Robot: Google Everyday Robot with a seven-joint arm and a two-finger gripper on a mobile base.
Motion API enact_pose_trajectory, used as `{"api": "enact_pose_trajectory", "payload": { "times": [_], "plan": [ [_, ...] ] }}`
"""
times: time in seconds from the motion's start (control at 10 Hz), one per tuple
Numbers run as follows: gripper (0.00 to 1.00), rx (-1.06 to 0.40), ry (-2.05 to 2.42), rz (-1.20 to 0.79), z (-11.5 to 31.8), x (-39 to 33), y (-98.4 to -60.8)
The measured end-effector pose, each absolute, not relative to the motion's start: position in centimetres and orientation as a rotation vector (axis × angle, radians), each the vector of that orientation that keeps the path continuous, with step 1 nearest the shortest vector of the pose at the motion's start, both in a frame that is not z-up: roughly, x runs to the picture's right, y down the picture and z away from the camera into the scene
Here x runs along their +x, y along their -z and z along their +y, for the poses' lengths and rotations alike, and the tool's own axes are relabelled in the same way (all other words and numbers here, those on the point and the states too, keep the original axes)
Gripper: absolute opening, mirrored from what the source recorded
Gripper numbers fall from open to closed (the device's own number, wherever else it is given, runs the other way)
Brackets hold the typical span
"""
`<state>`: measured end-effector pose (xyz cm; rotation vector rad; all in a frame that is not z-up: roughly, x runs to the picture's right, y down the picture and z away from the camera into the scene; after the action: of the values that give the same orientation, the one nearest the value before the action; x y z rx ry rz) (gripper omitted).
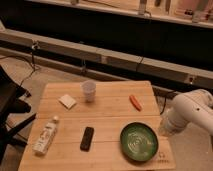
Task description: Push the ceramic bowl across the table
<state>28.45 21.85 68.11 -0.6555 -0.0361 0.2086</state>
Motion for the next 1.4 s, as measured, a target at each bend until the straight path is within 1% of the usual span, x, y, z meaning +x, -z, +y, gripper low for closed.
{"api": "enact_pose_trajectory", "payload": {
  "times": [1.4],
  "plan": [
    [0.04,-0.669,-0.300,-0.065,24.3,27.3,-70.2]
  ]
}}
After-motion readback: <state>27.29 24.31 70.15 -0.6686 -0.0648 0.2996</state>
